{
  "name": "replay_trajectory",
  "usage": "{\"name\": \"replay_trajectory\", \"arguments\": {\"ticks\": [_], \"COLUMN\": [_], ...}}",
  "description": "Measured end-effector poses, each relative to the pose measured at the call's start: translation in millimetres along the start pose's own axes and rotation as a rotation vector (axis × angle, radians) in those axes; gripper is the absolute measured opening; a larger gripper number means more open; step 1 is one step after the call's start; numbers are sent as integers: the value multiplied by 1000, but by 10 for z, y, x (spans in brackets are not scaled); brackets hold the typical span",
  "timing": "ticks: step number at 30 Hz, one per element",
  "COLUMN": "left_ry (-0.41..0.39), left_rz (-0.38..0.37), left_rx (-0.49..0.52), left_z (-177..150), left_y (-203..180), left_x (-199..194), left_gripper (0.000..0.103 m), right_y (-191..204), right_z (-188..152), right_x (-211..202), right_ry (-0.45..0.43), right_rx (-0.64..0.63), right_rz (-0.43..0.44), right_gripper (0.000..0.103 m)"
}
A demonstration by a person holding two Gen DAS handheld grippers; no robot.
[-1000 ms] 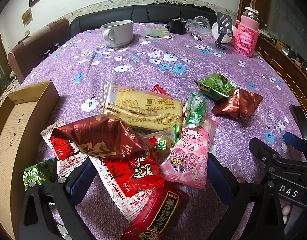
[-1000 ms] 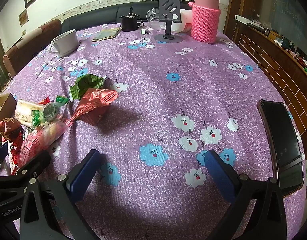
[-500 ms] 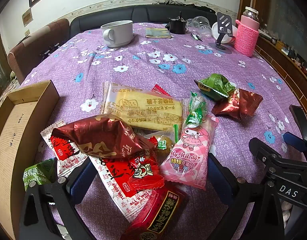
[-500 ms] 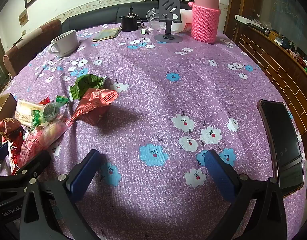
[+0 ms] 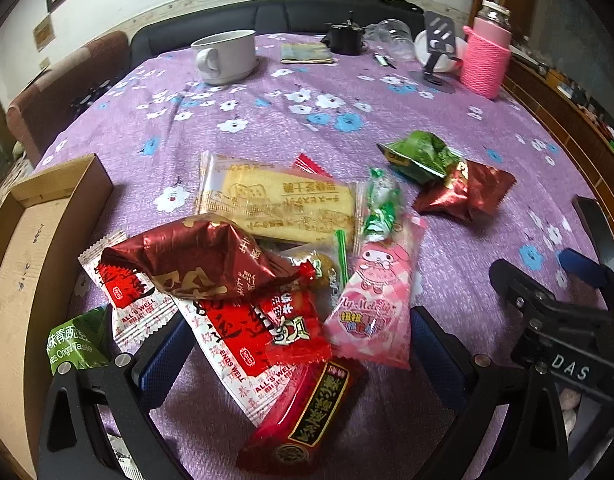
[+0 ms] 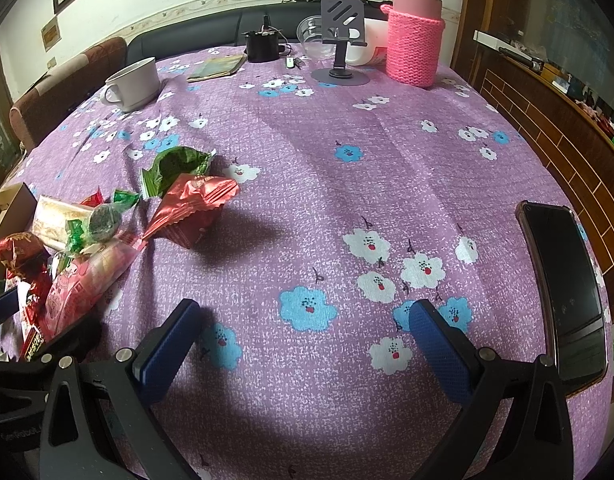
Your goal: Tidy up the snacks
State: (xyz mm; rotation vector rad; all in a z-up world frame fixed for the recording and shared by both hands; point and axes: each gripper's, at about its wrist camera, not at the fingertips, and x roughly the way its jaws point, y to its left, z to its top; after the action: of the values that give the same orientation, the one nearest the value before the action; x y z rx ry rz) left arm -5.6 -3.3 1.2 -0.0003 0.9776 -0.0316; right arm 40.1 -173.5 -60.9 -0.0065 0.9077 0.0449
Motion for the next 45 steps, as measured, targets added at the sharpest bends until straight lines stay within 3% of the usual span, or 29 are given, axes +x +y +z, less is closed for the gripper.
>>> {"name": "replay_trajectory", "arguments": {"ticks": [4,6,9,13,17,19,20,21,23,26,29,32,34,36,37,42,43,44,45], "left_ry": [12,10,-38,-131,-129,-145,-151,-159,-170,-160,-151,-137,-119,-91,-78,-4,3,18,42], "left_rz": [-56,-110,-159,-134,-121,-116,-117,-123,-143,-241,-281,-266,-262,-253,-249,-232,-227,-244,-281], "left_rx": [16,-3,-42,-97,-157,-191,-197,-195,-173,-78,20,103,159,208,225,281,283,276,261], "left_z": [-71,-142,-205,-283,-447,-552,-589,-643,-693,-769,-783,-755,-728,-692,-686,-642,-636,-639,-654], "left_y": [39,93,273,771,1246,1453,1526,1583,1594,1462,1249,1114,1048,978,956,827,809,799,793], "left_x": [-99,-229,-529,-989,-1146,-1218,-1225,-1244,-1251,-1221,-1182,-1150,-1104,-1015,-972,-746,-731,-719,-704], "left_gripper": [100,88,88,88,88,88,88,88,85,61,58,58,58,58,58,55,49,30,21], "right_y": [-9,-10,-7,-5,10,-9,-7,23,172,525,891,1156,1263,1347,1357,1263,1211,1154,1107], "right_z": [-31,-29,-21,-32,-43,-38,-48,-60,-101,-181,-247,-274,-271,-258,-262,-301,-316,-322,-333], "right_x": [2,-23,-35,-45,-55,-101,-166,-241,-424,-599,-598,-466,-432,-390,-388,-402,-414,-424,-432], "right_ry": [7,13,26,39,45,71,68,65,43,39,88,148,138,146,149,155,158,161,161], "right_rx": [-27,-34,-41,-51,-43,-5,14,24,10,-49,-82,-89,-90,-99,-97,-84,-76,-69,-64], "right_rz": [24,31,34,39,21,6,21,57,136,252,358,375,350,364,370,376,379,379,376], "right_gripper": [103,103,103,103,103,92,79,74,72,71,65,48,47,37,27,23,23,23,23]}}
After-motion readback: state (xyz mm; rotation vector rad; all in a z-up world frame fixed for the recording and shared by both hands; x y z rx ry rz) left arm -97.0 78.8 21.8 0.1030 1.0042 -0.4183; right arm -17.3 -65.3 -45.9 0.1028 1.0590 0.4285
